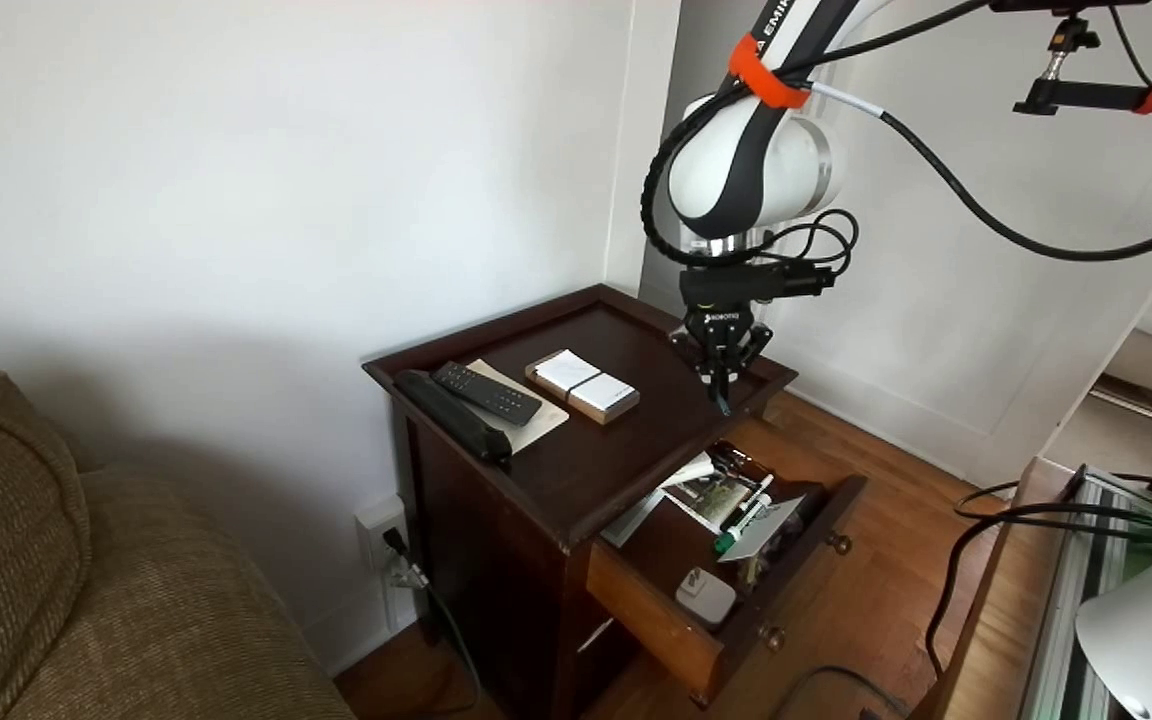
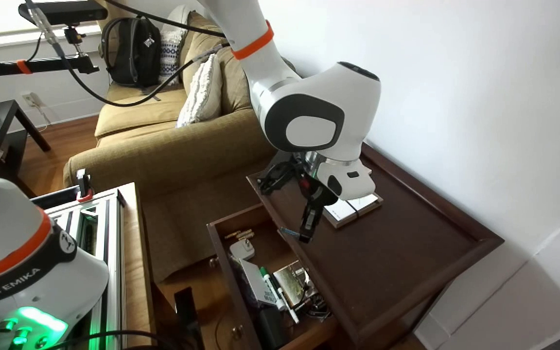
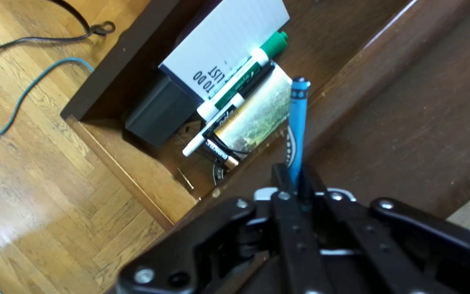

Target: Put the crayon in the first top drawer

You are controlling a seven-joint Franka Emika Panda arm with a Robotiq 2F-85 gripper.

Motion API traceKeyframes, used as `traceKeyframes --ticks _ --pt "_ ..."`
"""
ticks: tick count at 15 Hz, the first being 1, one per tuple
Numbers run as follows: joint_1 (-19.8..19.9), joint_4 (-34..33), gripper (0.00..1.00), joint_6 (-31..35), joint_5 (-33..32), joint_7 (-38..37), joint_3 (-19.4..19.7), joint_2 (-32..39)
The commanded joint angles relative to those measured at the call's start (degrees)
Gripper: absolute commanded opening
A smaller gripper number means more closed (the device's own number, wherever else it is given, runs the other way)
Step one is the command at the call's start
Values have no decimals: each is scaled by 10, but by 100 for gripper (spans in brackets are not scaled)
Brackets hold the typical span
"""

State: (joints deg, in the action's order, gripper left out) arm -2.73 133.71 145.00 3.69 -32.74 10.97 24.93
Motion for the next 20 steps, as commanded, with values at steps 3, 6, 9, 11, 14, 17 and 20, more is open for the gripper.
traceKeyframes --ticks 3,6,9,11,14,17,20 --pt "-19 71 3 30 25 -94 -2 -29" --pt "-29 104 3 64 19 -133 -1 -36" --pt "-48 141 3 133 4 -169 9 -34" --pt "-60 164 3 173 3 -188 18 -32" --pt "-62 189 3 215 17 -198 27 -27" --pt "-44 205 3 267 39 -183 23 -19" --pt "-33 208 3 299 68 -180 14 -4"
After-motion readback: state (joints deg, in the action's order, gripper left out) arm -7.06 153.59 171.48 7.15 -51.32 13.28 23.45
